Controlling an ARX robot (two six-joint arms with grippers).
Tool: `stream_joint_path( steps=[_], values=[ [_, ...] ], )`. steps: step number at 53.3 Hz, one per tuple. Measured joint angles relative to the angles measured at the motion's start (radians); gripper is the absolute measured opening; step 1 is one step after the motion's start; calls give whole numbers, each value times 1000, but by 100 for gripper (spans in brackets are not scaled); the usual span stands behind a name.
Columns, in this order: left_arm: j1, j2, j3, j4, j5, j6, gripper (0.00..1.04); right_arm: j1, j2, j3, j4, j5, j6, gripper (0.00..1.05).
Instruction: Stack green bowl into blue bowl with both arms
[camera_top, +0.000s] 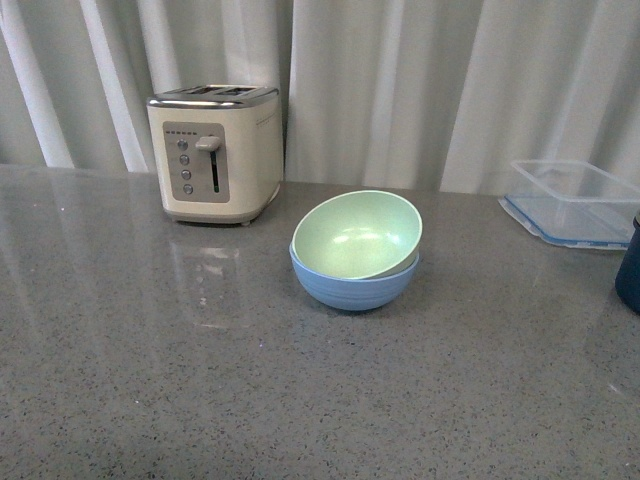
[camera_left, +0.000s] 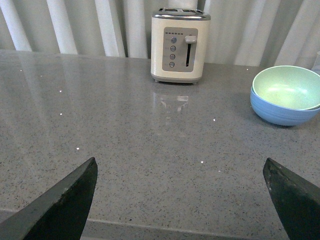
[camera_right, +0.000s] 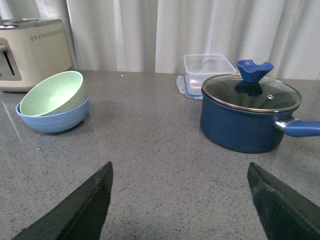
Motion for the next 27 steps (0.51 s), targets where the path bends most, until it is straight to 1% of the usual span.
stream_joint_path(
  steps=[4,6,7,11,27],
  values=[
    [0,0,0,0,0,0,98,0,0,0,0,0,0,92],
    [0,0,0,0,0,0,98,0,0,0,0,0,0,96],
    [0,0,0,0,0,0,98,0,0,0,0,0,2,97],
    [0,0,0,0,0,0,98,0,0,0,0,0,0,94],
    [0,0,0,0,0,0,98,0,0,0,0,0,1,95]
  ],
)
